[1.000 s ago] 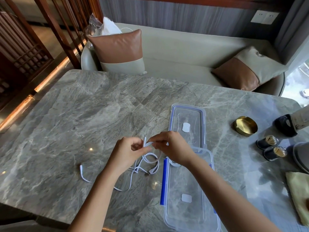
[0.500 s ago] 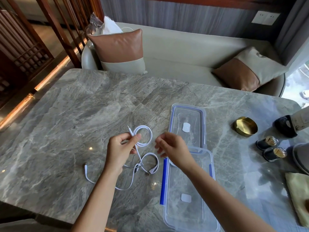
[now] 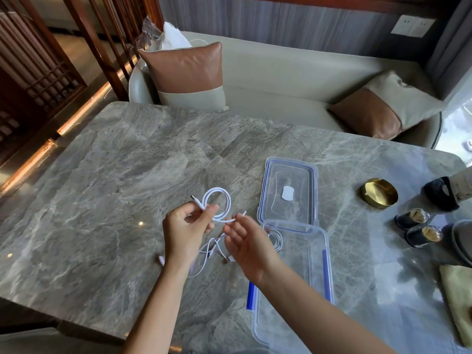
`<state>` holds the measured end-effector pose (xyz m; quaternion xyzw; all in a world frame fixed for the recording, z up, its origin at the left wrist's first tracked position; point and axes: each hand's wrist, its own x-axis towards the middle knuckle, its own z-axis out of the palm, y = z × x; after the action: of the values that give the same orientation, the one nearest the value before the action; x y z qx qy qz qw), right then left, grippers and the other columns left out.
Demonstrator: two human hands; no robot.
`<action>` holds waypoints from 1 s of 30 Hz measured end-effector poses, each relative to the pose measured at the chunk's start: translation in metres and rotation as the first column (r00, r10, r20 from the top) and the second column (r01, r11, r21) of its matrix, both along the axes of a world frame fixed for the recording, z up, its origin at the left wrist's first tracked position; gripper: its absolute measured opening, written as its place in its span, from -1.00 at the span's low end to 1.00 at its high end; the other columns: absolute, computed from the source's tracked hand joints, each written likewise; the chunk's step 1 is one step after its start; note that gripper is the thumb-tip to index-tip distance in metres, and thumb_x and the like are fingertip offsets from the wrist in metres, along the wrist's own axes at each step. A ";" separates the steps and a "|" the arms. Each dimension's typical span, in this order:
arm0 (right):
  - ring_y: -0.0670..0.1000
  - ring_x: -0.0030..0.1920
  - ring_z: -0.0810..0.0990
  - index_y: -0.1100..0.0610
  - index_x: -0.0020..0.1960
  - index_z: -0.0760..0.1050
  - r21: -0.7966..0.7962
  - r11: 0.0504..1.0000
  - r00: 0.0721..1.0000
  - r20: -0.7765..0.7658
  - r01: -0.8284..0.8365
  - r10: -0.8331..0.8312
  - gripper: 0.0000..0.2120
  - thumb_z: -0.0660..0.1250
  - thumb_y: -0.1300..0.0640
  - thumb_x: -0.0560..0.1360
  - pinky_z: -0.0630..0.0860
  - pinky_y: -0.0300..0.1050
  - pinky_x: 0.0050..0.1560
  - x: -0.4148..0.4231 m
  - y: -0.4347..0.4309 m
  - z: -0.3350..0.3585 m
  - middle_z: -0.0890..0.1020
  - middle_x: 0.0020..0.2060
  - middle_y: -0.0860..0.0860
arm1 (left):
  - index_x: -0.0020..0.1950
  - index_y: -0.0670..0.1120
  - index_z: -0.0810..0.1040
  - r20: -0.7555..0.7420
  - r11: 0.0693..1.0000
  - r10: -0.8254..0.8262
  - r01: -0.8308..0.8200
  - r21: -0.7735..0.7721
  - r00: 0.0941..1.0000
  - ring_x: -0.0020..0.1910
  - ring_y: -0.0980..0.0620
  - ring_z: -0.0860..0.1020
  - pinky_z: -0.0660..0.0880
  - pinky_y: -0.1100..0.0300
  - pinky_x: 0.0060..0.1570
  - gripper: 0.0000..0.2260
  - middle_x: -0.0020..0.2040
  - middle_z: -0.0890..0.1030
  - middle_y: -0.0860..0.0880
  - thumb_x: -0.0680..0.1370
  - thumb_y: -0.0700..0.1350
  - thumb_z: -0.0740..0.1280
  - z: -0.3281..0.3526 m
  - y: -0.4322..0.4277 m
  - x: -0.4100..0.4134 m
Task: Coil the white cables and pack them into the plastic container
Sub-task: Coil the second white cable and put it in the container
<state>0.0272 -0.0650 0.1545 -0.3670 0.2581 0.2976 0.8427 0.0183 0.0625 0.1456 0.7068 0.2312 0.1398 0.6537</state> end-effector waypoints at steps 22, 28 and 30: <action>-0.01 -0.17 0.62 0.10 0.01 0.60 -0.569 0.777 0.582 0.546 -0.269 0.602 -0.75 0.27 0.39 0.50 0.60 -0.09 -0.05 0.032 -0.034 0.009 0.63 -0.21 0.08 | -0.07 0.09 0.54 -0.068 0.843 -0.335 0.332 0.423 0.940 -0.25 0.18 0.54 0.50 0.18 -0.24 -0.72 -0.22 0.58 0.04 0.30 -0.06 0.54 0.009 0.021 0.003; 0.10 -0.08 0.64 0.05 -0.05 0.62 -0.594 0.736 0.536 0.526 -0.324 0.660 -0.75 0.29 0.37 0.50 0.56 0.23 0.11 0.036 -0.044 0.013 0.65 -0.21 0.13 | 0.47 0.10 0.20 -0.097 0.693 -0.473 0.438 0.573 0.876 0.33 0.39 0.20 0.06 0.55 0.28 -0.26 0.35 0.33 0.21 0.37 0.01 0.48 0.011 0.025 0.003; 0.10 -0.07 0.66 0.08 0.01 0.62 -0.629 0.694 0.489 0.510 -0.349 0.708 -0.77 0.30 0.34 0.50 0.59 0.17 0.09 0.039 -0.047 0.016 0.68 -0.16 0.23 | 0.44 0.14 0.27 -0.130 0.662 -0.531 0.506 0.553 0.837 0.26 0.38 0.31 0.15 0.54 0.23 -0.30 0.24 0.46 0.20 0.35 0.06 0.47 0.012 0.025 0.004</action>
<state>0.0663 -0.1124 0.1703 -0.6966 -0.1656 0.3119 0.6245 0.0223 0.0874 0.1576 0.9011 -0.0457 0.0252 0.4305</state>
